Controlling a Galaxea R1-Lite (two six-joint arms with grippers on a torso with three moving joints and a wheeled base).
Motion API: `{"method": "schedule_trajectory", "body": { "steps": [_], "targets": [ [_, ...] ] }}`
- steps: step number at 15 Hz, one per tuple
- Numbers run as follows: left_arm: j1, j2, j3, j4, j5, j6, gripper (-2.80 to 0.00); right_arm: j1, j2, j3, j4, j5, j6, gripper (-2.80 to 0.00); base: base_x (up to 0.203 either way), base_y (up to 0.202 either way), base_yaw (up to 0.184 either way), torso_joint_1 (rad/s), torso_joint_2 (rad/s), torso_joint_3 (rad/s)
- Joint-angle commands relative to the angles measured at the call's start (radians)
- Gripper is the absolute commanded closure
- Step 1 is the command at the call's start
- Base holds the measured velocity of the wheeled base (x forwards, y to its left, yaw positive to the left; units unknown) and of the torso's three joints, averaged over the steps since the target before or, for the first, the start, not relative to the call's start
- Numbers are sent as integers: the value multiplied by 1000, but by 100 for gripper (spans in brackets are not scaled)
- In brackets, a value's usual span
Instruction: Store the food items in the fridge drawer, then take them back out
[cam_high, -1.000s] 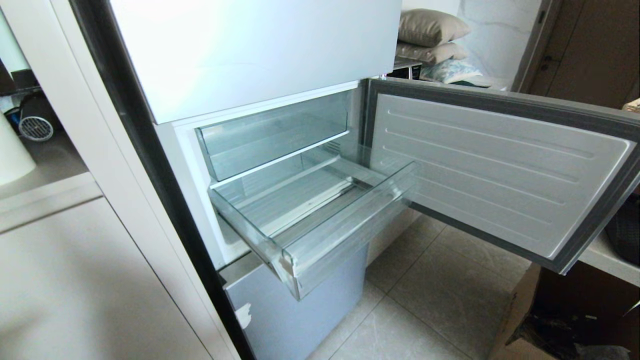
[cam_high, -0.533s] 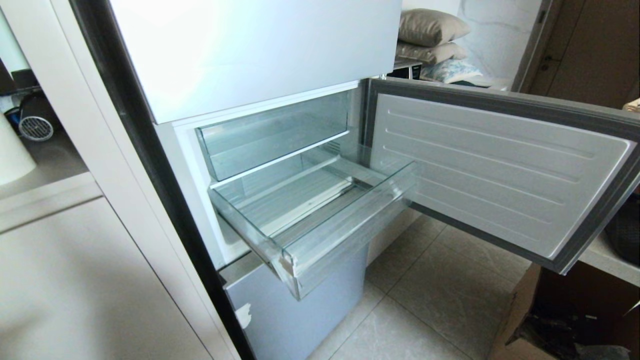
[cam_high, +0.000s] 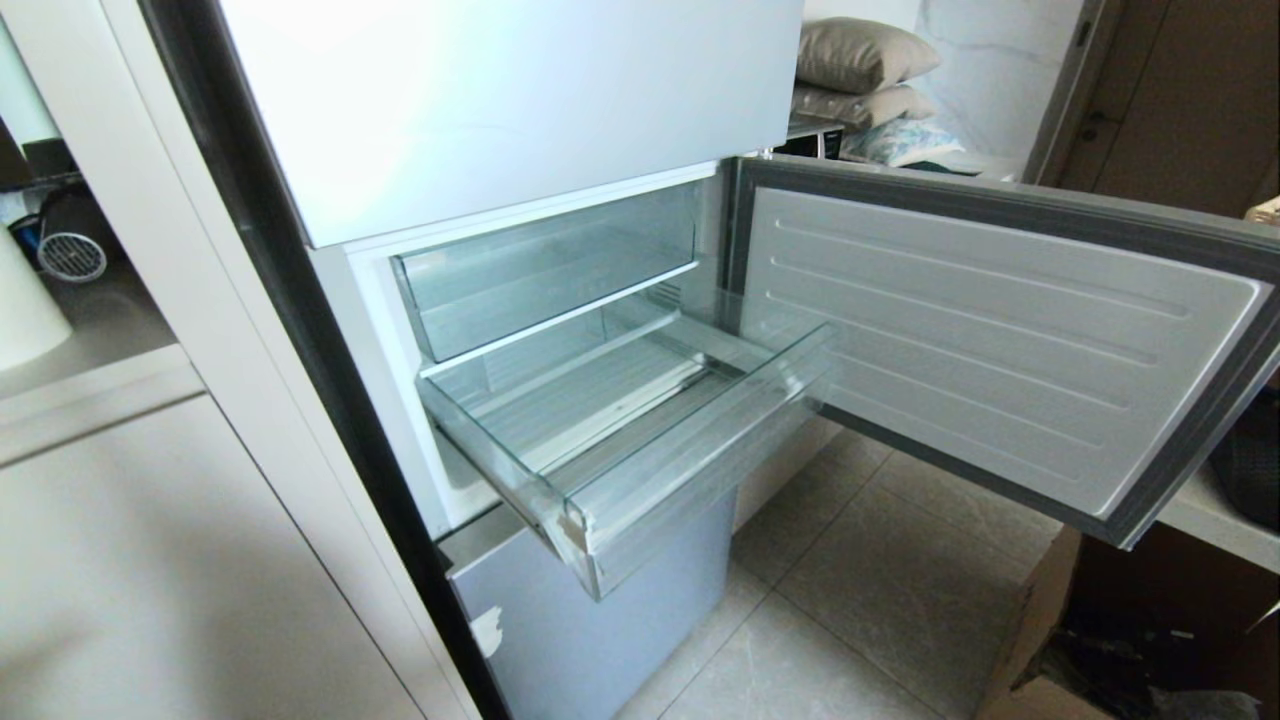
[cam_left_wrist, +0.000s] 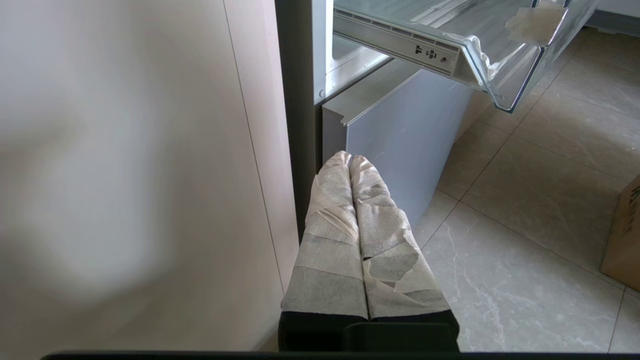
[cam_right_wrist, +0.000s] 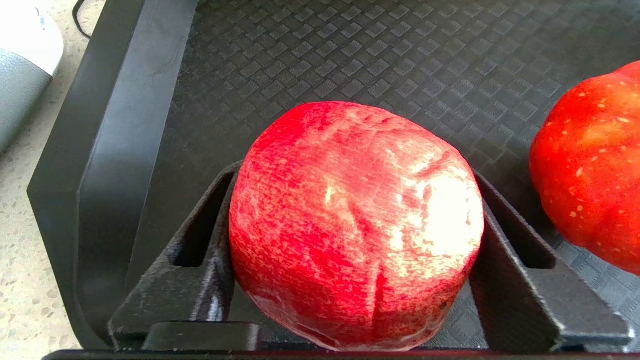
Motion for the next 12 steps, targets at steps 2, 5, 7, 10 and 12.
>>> {"method": "schedule_trajectory", "body": {
  "steps": [2,5,7,10,12],
  "targets": [
    [0,0,0,0,0,0,0,0,-4,1,-4,1,1,0,0,0,0,0,0,0],
    [0,0,0,0,0,0,0,-1,-96,62,-2,-3,-7,0,0,0,0,0,0,0],
    [0,0,0,0,0,0,0,-1,-235,164,-3,-8,-53,0,0,0,0,0,0,0],
    [0,0,0,0,0,0,0,-2,-523,361,1,6,-103,0,0,0,0,0,0,0],
    [0,0,0,0,0,0,0,-11,-754,521,4,69,-116,0,0,0,0,0,0,0]
  ]
}}
